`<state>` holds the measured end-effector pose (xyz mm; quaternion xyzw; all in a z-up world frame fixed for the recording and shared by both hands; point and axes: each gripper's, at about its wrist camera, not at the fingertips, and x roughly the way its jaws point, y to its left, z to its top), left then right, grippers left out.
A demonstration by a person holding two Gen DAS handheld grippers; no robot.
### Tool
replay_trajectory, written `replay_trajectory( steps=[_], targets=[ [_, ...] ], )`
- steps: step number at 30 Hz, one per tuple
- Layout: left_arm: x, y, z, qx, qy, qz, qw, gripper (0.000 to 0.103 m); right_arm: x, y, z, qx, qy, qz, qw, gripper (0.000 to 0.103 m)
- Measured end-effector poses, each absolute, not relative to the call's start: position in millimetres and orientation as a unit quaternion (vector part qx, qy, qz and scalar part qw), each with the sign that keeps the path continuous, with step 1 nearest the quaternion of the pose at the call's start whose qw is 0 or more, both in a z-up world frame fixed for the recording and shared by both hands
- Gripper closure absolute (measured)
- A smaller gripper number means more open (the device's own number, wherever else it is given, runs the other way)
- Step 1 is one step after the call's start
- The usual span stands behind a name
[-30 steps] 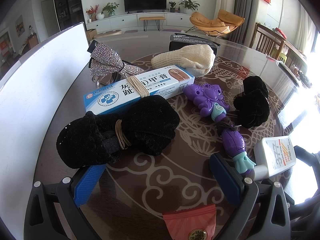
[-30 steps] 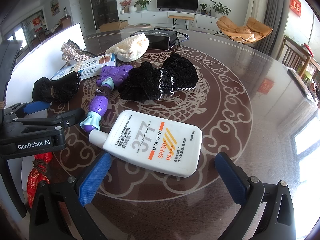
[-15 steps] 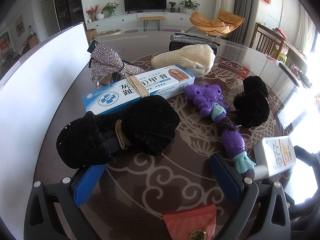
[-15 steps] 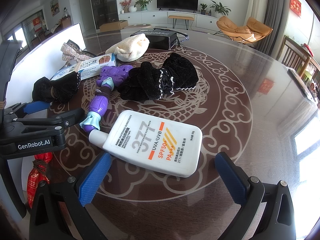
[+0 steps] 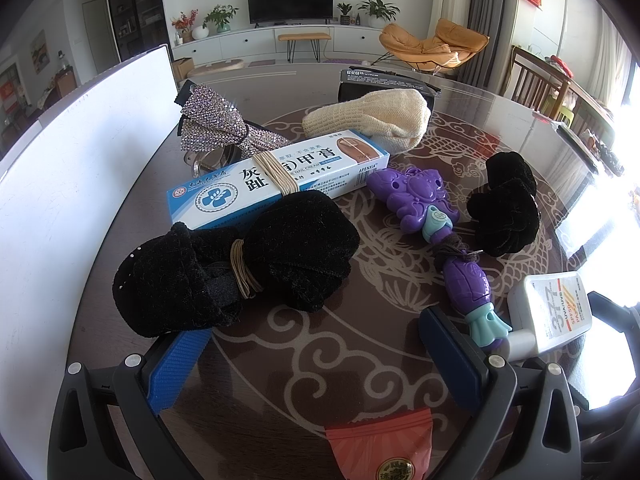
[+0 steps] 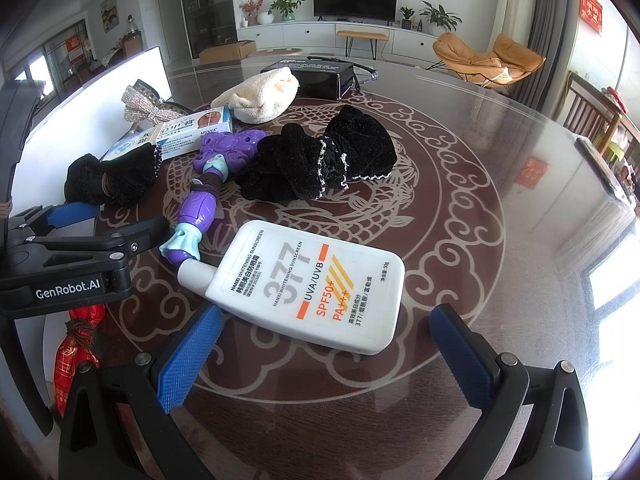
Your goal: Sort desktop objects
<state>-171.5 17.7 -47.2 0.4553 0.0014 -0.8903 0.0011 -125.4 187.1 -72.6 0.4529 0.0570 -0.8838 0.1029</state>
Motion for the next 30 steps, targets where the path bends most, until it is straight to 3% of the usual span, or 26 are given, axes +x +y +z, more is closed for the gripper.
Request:
replay_trajectory(
  steps=[26,30],
  targets=[
    [-171,18,-47,0.456,0.0,-0.89,-0.001,0.0,-125,187,-73,0.453,0.057,-0.884,0.103,0.0],
    [-163,5,-43,0.51,-0.024,-0.859,-0.031,0.0,-125,187,-73,0.453,0.057,-0.884,0.103,0.0]
  ],
)
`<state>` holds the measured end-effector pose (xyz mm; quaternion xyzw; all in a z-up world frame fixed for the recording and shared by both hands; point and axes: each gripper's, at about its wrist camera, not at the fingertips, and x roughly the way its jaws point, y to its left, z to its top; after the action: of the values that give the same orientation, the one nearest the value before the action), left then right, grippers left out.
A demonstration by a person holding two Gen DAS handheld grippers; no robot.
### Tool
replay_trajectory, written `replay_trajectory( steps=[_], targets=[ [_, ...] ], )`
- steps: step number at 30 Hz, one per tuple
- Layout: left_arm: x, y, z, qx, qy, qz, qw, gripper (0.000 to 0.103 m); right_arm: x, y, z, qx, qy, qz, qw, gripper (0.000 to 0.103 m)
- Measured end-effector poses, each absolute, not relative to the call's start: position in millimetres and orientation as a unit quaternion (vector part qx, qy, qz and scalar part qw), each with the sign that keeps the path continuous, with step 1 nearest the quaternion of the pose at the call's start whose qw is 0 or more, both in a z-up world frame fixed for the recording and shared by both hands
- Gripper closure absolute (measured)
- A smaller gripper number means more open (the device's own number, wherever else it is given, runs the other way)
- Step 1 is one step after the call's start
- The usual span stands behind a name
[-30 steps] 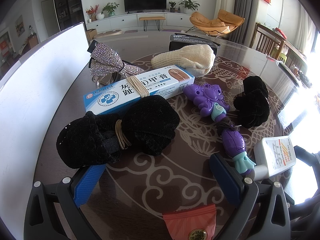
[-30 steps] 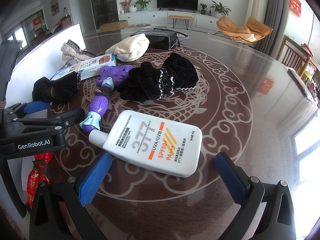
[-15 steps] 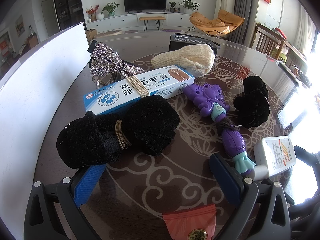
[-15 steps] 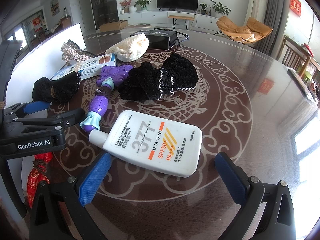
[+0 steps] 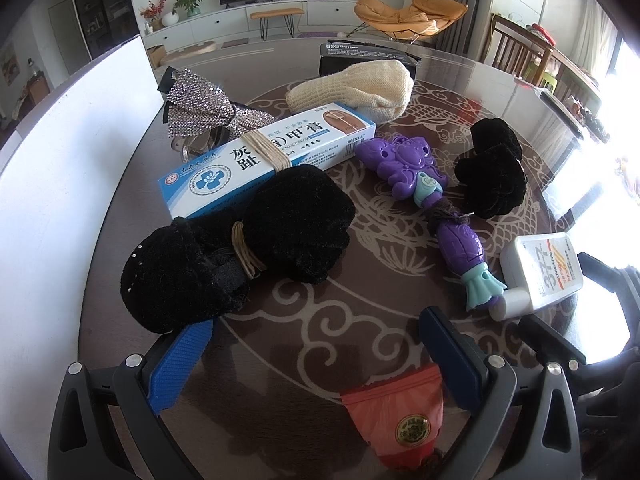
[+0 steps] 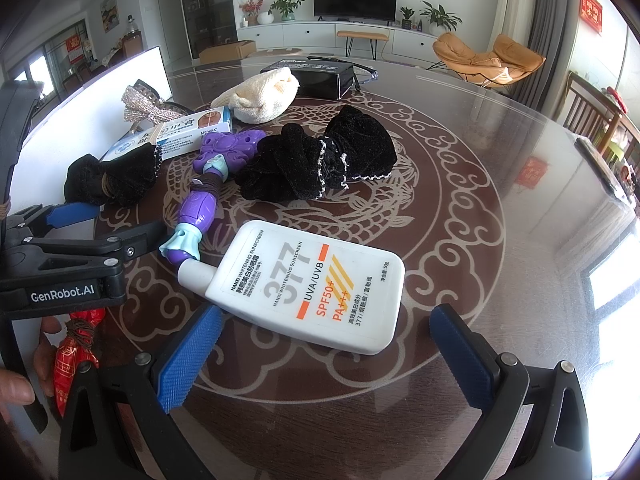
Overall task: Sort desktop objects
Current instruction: 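Close left tool on red snack bag while right tool grasps sunscreen bottle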
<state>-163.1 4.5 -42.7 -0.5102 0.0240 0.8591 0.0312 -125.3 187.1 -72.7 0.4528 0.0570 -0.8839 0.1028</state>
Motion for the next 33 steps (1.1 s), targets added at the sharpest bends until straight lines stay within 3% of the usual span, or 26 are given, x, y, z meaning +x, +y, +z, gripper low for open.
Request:
replay_trajectory(
  steps=[6,10,14,30,31,33],
  targets=[
    [-107,-18,-24,-0.477,-0.039,0.875,0.074,0.0,-125,187,-73,0.453,0.057,-0.884,0.103,0.0],
    [-96,-2,-23,-0.461,-0.03,0.885,0.066,0.0,-125,187,-73,0.453,0.057,-0.884,0.103,0.0],
    [-100,20,-43,-0.479,0.031,0.876,0.036,0.0,-125,187,-73,0.453,0.057,-0.884,0.103,0.0],
    [-99,9,-42,-0.494,0.034,0.867,0.054,0.0,-125,187,-73,0.453,0.057,-0.884,0.103,0.0],
    [-94,10,-42,-0.482,0.035,0.873,0.06,0.004,-125,187,-72,0.453,0.057,-0.884,0.103,0.0],
    [-83,13,-39,-0.46,0.043,0.884,0.072,0.03,-125,187,-72,0.453,0.057,-0.884,0.103,0.0]
  ],
)
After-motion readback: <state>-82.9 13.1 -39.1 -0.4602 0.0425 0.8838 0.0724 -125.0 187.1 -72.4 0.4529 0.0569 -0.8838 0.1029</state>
